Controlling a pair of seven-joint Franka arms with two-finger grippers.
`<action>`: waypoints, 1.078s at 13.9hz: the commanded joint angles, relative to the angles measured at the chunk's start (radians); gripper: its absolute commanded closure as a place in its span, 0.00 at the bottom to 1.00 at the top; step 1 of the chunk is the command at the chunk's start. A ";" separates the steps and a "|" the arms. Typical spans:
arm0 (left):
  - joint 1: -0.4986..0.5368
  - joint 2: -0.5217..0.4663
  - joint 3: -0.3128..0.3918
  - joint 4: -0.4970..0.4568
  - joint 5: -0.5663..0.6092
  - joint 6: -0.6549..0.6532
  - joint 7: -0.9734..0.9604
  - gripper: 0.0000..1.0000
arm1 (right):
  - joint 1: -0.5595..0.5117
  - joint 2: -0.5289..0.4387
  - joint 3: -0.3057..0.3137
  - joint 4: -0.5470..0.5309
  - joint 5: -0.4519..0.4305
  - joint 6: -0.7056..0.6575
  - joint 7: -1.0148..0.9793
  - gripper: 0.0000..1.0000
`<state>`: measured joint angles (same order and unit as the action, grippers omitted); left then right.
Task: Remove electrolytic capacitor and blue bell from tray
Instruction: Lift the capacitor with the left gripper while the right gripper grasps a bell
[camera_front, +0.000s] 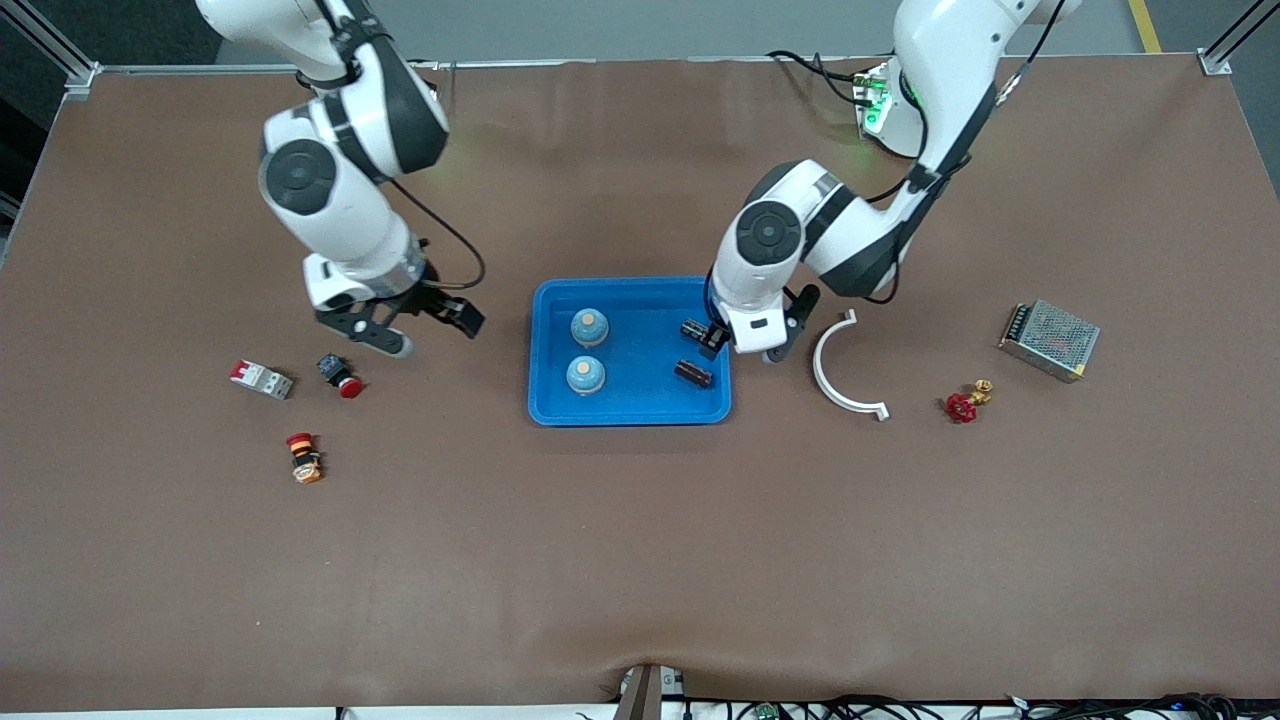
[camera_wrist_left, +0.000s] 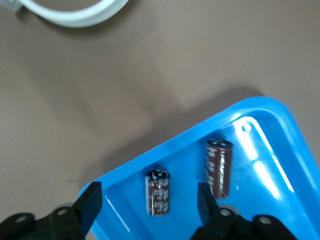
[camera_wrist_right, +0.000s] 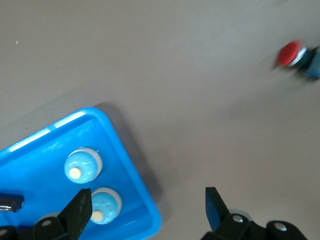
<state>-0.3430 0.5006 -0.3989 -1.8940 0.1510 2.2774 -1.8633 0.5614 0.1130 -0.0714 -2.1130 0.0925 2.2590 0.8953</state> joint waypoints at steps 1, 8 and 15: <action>-0.025 0.050 -0.002 0.029 0.044 0.019 -0.095 0.21 | 0.090 0.065 -0.011 -0.033 0.003 0.112 0.137 0.00; -0.056 0.122 -0.002 0.019 0.045 0.117 -0.166 0.29 | 0.262 0.286 -0.013 -0.030 0.001 0.350 0.359 0.00; -0.056 0.130 -0.002 0.021 0.047 0.113 -0.162 1.00 | 0.284 0.419 -0.015 0.089 0.000 0.366 0.435 0.00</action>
<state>-0.3966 0.6395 -0.3991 -1.8842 0.1739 2.3992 -2.0059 0.8253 0.4715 -0.0738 -2.0925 0.0925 2.6337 1.2923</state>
